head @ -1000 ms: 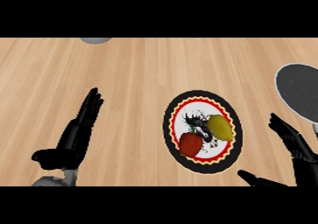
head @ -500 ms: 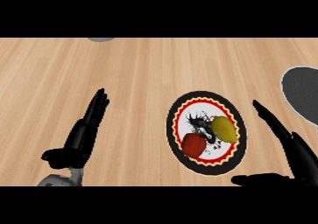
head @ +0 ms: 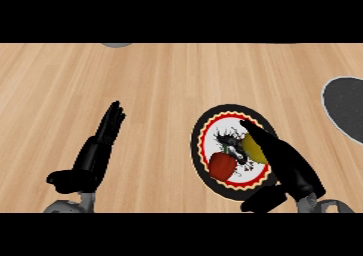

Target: Pick the bell pepper from the plate and place it in the pan

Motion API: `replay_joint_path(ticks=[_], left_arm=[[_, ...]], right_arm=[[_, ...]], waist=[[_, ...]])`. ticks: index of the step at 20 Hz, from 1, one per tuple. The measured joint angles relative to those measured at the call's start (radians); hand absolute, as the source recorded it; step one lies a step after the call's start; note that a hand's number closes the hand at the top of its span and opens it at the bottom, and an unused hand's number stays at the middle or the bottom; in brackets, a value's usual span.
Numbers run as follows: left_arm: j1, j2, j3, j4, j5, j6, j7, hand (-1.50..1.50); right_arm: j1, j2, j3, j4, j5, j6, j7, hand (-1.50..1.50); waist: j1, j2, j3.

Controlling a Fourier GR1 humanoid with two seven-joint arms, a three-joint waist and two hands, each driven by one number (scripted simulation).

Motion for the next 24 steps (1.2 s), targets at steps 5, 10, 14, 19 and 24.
replay_joint_path(ticks=[5,10,14,19,24], left_arm=[[-0.005,-0.013,0.016,-0.023,-0.022,0.002,0.037,0.00],[0.041,-0.034,0.030,-0.039,-0.046,-0.027,0.023,0.00],[0.013,-0.052,0.054,-0.036,-0.063,-0.038,0.054,0.00],[0.015,-0.060,0.089,-0.015,-0.071,-0.076,0.035,0.00],[0.028,-0.075,0.107,0.015,-0.086,-0.107,-0.002,0.00]], right_arm=[[-0.051,0.089,0.053,0.076,0.066,0.047,0.074,-1.50],[-0.034,0.135,0.023,0.112,0.109,0.078,0.048,-1.50],[-0.026,0.184,0.019,0.129,0.157,0.086,0.062,-1.50],[-0.028,0.223,-0.022,0.193,0.194,0.062,0.000,-1.50],[-0.040,0.263,-0.048,0.274,0.233,0.036,-0.072,-1.50]], waist=[[-0.008,-0.001,0.001],[-0.013,-0.002,0.001],[-0.015,-0.002,0.001],[-0.015,-0.003,0.000],[-0.014,-0.007,-0.003]])
